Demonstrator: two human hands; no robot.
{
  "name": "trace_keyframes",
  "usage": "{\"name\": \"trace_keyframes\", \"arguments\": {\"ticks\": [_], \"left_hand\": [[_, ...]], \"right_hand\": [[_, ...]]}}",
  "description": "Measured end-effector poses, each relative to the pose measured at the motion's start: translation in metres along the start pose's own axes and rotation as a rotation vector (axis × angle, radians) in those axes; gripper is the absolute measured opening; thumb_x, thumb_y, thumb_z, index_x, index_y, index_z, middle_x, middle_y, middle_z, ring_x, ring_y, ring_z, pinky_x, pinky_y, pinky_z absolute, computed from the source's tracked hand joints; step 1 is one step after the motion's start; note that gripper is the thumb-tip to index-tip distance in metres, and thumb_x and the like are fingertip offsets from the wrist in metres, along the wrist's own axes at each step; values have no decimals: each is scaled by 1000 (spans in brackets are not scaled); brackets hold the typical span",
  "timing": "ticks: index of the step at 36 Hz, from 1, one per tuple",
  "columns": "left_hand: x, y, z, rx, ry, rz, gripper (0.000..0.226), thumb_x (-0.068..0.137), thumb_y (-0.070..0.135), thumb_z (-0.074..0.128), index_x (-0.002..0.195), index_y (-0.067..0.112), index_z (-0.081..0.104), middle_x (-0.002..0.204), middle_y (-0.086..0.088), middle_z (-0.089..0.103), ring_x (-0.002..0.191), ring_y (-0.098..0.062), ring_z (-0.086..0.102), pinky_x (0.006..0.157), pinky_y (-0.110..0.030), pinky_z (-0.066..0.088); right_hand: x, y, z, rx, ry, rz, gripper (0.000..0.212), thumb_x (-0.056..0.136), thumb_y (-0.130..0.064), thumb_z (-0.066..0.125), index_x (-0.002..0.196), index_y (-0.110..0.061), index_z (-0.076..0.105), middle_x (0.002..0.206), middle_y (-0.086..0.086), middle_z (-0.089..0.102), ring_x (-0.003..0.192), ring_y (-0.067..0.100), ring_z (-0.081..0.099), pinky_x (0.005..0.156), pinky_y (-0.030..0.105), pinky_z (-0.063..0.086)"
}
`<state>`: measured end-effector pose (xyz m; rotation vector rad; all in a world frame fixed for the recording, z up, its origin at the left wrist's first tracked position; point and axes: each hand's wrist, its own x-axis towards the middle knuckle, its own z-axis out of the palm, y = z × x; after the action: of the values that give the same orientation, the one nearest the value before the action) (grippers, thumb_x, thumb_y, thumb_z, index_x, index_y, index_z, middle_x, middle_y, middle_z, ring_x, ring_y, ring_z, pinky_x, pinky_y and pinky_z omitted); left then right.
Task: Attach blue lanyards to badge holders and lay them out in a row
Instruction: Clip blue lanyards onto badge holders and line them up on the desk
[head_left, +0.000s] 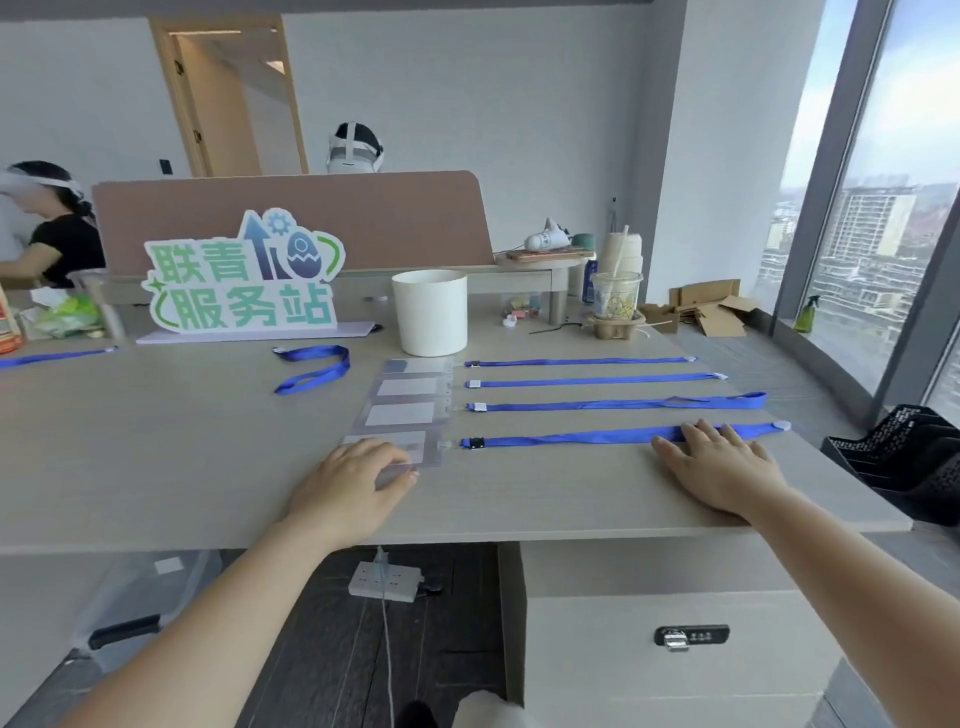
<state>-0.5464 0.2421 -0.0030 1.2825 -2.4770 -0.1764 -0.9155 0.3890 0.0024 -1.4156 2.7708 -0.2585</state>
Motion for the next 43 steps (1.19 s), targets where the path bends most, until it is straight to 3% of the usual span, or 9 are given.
{"name": "trace_keyframes", "arguments": {"ticks": [12, 18, 22, 32, 43], "left_hand": [[-4, 3, 0, -8, -1, -21, 40, 94, 54, 38, 126, 36, 52, 139, 20, 45, 129, -7, 41, 106, -29, 33], [-2, 2, 1, 50, -56, 0, 46, 91, 64, 30, 134, 50, 41, 148, 26, 31, 138, -3, 28, 114, -31, 23], [-2, 7, -2, 80, -124, -21, 45, 92, 64, 27, 136, 57, 33, 152, 22, 24, 141, -9, 20, 115, -32, 17], [-5, 9, -4, 134, -109, -60, 48, 92, 64, 23, 139, 54, 30, 152, 19, 24, 140, -9, 20, 113, -33, 17], [-5, 10, -4, 147, -118, -91, 50, 91, 67, 21, 139, 54, 27, 153, 19, 23, 141, -10, 19, 113, -34, 16]], "right_hand": [[8, 9, 4, -25, 11, 146, 76, 88, -68, 14, 143, -19, 32, 155, 0, 23, 146, 22, 11, 116, 47, 11], [13, 32, -1, -49, 23, 195, 79, 87, -69, 15, 142, -15, 33, 156, -3, 23, 146, 21, 14, 116, 48, 10], [15, 41, -3, -48, 20, 206, 79, 87, -69, 16, 141, -14, 34, 155, -3, 25, 145, 21, 16, 116, 49, 13], [16, 40, -1, -28, 22, 187, 70, 87, -68, 14, 138, -24, 34, 154, -9, 26, 144, 21, 16, 115, 48, 15], [14, 39, -3, -10, -10, 188, 71, 88, -68, 12, 146, -29, 21, 157, -14, 17, 146, 20, 7, 116, 49, 9]]}}
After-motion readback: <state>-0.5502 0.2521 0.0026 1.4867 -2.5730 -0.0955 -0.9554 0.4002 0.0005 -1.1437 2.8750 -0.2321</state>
